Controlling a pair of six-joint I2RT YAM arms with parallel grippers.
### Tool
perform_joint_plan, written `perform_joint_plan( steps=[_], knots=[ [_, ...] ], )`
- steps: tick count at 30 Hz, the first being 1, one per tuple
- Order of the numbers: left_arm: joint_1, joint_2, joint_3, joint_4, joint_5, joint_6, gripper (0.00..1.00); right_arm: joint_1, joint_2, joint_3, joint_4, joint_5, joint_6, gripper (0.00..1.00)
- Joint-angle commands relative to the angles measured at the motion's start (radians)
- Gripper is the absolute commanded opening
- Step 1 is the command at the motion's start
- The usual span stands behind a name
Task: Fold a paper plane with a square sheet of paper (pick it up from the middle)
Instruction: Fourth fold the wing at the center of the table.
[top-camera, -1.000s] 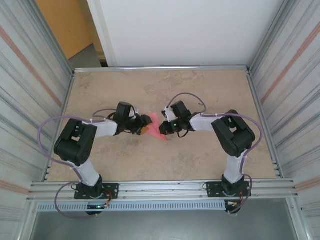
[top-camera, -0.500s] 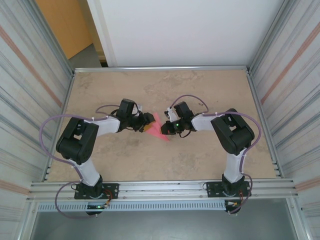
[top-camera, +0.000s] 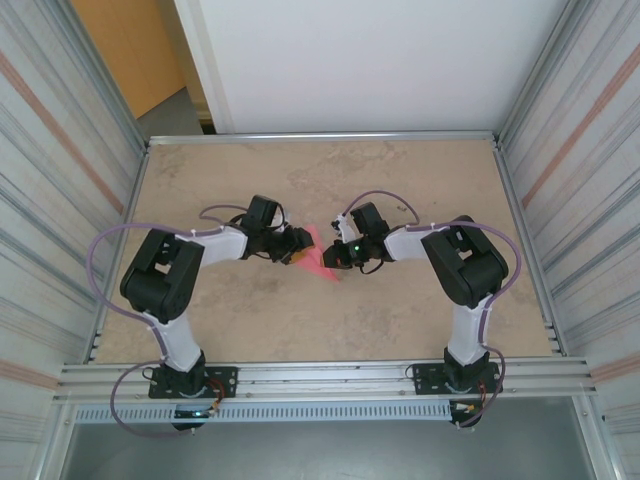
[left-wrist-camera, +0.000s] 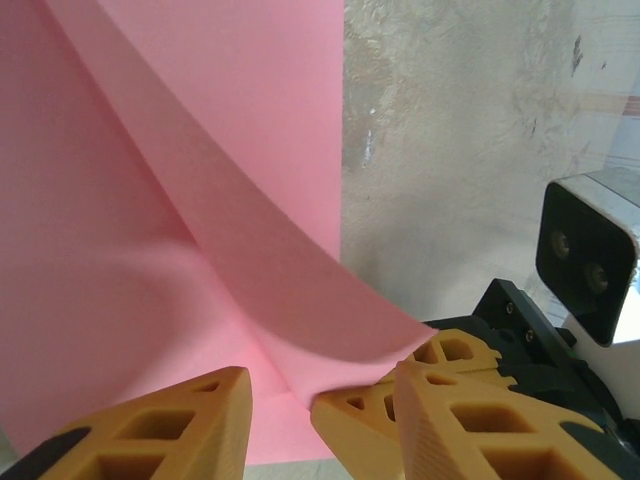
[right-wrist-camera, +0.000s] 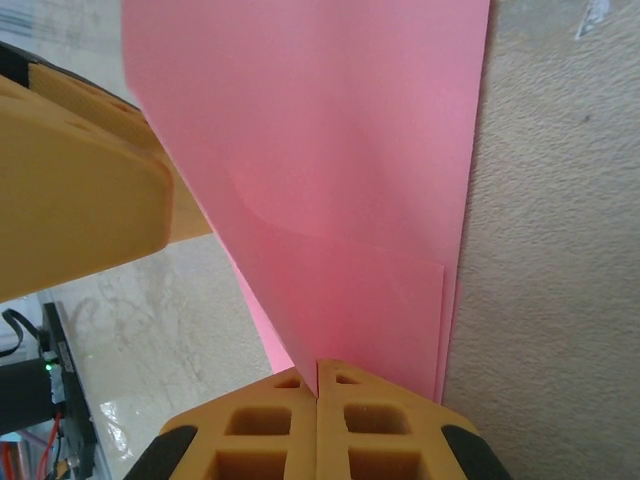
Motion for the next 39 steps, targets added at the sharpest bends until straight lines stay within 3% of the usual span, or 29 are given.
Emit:
perform_joint_plan(
  steps=[1,14,24,32,39],
  knots=[
    [-0.008,0.023,0.029,-0.037,-0.02,0.029,0.4,-0.01,0.022,-0.006,0.01,-0.026,0.023,0.06],
    [-0.014,0.084,0.095,-0.153,-0.045,0.038,0.47,-0.014,0.022,-0.001,0.001,-0.027,0.024,0.12],
    [-0.022,0.132,0.164,-0.382,-0.131,0.049,0.5,-0.033,-0.075,-0.033,-0.046,0.005,-0.027,0.34],
    [-0.029,0.171,0.201,-0.458,-0.161,0.049,0.5,-0.01,-0.067,-0.023,-0.094,0.008,-0.077,0.36],
    [-0.033,0.197,0.21,-0.472,-0.155,0.051,0.5,0.02,-0.04,0.013,-0.121,0.033,-0.099,0.3]
  ],
)
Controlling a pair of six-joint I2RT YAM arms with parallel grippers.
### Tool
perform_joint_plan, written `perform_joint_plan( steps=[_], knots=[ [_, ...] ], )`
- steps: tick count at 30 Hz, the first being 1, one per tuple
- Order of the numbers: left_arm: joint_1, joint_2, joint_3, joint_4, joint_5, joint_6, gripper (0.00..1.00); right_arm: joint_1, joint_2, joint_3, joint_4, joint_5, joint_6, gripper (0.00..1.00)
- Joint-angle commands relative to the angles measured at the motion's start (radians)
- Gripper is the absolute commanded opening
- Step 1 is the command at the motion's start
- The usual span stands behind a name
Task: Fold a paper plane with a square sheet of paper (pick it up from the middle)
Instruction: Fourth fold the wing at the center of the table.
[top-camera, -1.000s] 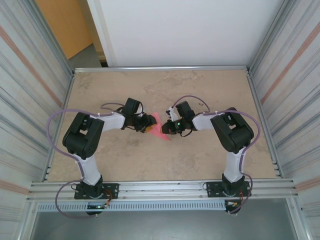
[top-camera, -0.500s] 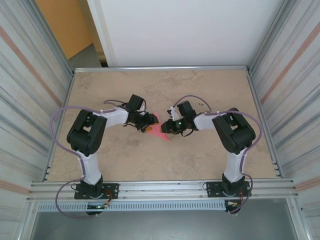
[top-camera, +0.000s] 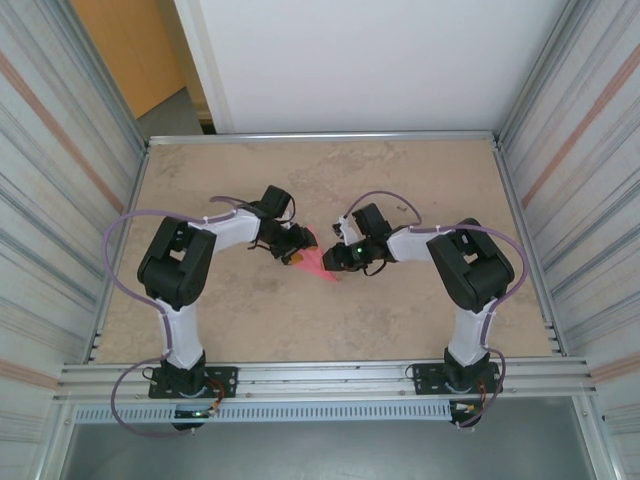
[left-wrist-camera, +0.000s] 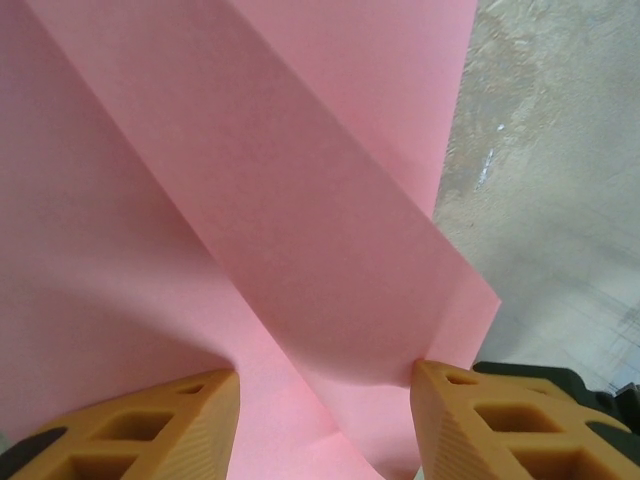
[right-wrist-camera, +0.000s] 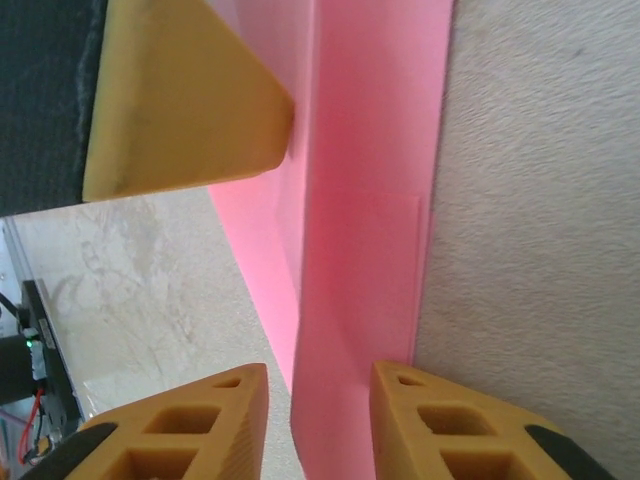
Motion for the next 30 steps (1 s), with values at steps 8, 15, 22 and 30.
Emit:
perform_joint_plan(
  steps=[8,15,22,30],
  knots=[
    [-0.008,0.085,-0.017,-0.132,-0.063,0.017,0.52,-0.003,0.035,0.017,-0.031,-0.009,-0.037,0.26],
    [-0.008,0.093,-0.012,-0.14,-0.061,0.021,0.52,-0.023,0.06,0.016,-0.039,-0.063,-0.063,0.23],
    [-0.008,0.096,-0.009,-0.142,-0.055,0.022,0.52,-0.036,0.074,0.018,-0.043,-0.086,-0.066,0.17],
    [-0.007,0.079,-0.007,-0.113,-0.041,0.023,0.52,-0.049,0.086,0.016,-0.022,-0.145,-0.045,0.1]
  ],
)
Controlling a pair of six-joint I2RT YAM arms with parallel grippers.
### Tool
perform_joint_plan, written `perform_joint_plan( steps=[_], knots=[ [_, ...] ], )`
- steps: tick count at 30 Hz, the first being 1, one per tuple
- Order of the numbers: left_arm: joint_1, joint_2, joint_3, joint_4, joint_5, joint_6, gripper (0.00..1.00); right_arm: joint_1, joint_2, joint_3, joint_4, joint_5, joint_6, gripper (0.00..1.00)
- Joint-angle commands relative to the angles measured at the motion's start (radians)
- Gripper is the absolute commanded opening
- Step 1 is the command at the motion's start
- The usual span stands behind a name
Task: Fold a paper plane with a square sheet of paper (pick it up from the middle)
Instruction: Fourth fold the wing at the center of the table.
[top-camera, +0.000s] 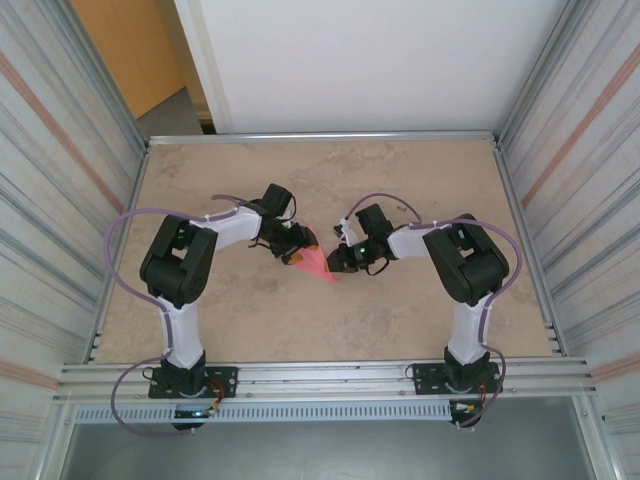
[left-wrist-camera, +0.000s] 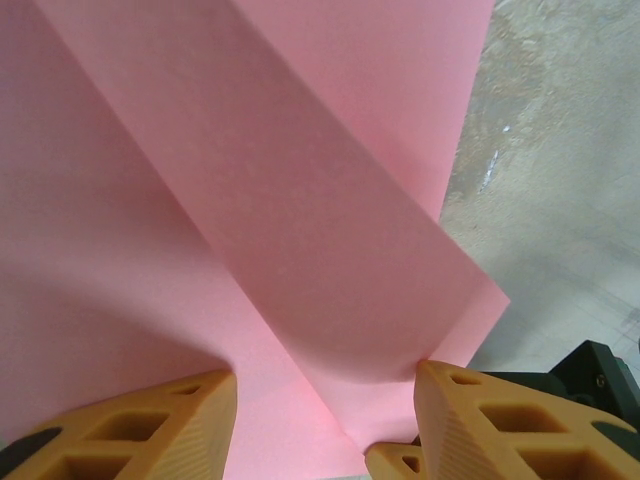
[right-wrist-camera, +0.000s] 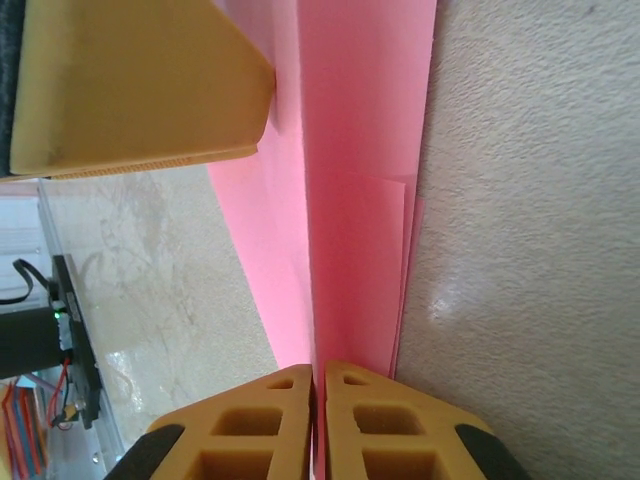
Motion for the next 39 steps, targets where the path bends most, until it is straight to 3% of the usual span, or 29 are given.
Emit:
perform_joint_plan(
  steps=[1,12,18,31,39],
  knots=[
    [-0.007,0.053,-0.037,-0.065,-0.043,0.022,0.51,-0.008,0.033,0.009,-0.024,-0.032,0.004,0.09],
    [0.004,-0.054,0.057,-0.02,0.004,0.096,0.52,-0.022,0.048,0.016,-0.012,-0.067,0.038,0.07],
    [0.026,-0.171,-0.005,0.08,0.015,0.105,0.51,-0.031,0.059,0.016,-0.004,-0.084,0.058,0.06],
    [0.031,-0.112,-0.166,0.402,0.163,0.019,0.17,-0.04,0.077,0.024,0.007,-0.098,0.088,0.06],
    [0.032,-0.047,-0.174,0.452,0.183,0.007,0.1,-0.043,0.085,0.026,0.004,-0.105,0.094,0.07]
  ],
)
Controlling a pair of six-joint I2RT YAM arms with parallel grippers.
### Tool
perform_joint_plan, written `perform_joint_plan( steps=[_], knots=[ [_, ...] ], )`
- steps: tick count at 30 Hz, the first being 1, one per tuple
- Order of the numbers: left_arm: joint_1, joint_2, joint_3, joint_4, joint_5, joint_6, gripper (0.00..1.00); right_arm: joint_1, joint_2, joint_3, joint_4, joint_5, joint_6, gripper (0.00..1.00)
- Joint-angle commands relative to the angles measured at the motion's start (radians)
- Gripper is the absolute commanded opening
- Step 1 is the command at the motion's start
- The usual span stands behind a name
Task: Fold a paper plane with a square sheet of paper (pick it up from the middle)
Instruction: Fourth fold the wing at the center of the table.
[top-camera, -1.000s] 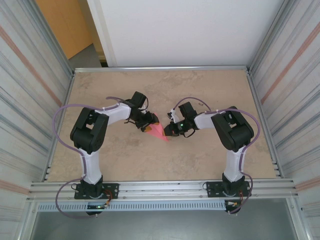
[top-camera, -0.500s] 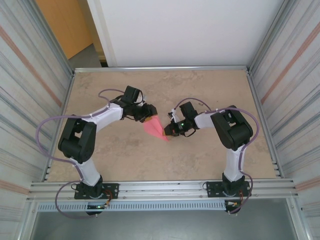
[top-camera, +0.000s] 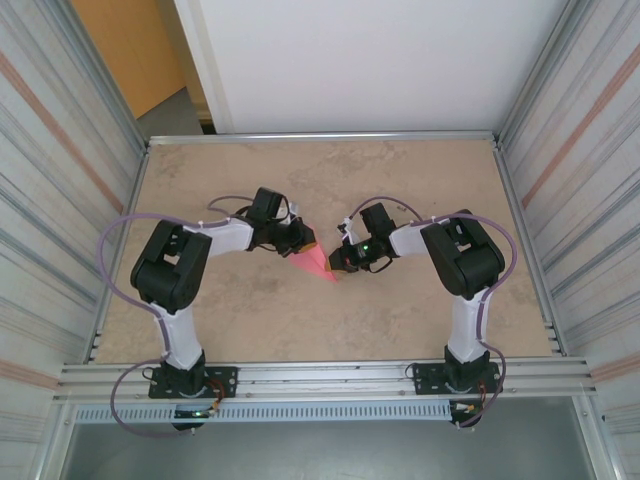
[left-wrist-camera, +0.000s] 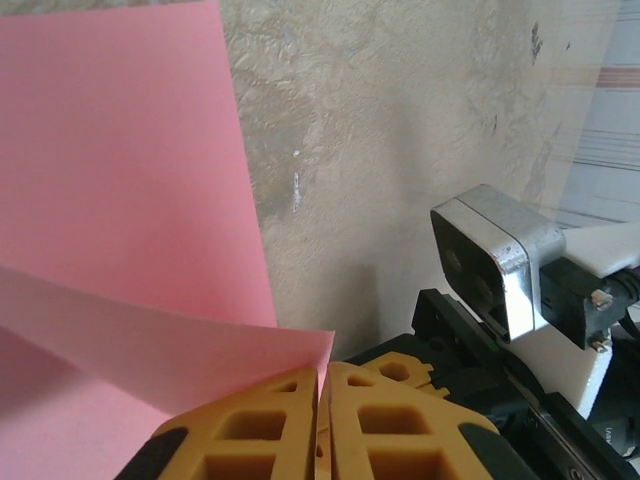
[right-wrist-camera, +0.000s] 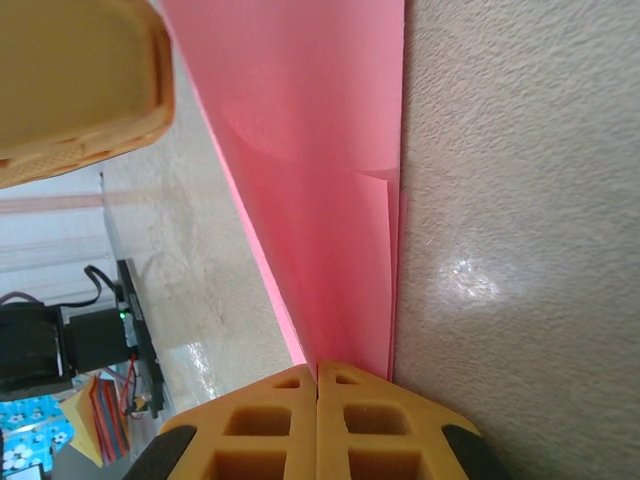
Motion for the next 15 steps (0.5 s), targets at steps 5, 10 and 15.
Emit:
perform_joint_plan(
  steps=[5,10,15],
  knots=[
    [0.01,0.034,-0.007,0.025,0.015,-0.002,0.08,-0.005,0.039,0.02,-0.026,0.011,0.016,0.08],
    [0.014,0.045,-0.006,0.012,0.007,0.009,0.07,-0.006,0.042,0.026,-0.039,0.013,0.018,0.1],
    [0.014,0.062,-0.002,0.005,0.007,0.019,0.06,-0.007,0.044,0.033,-0.059,0.025,0.017,0.15]
  ],
)
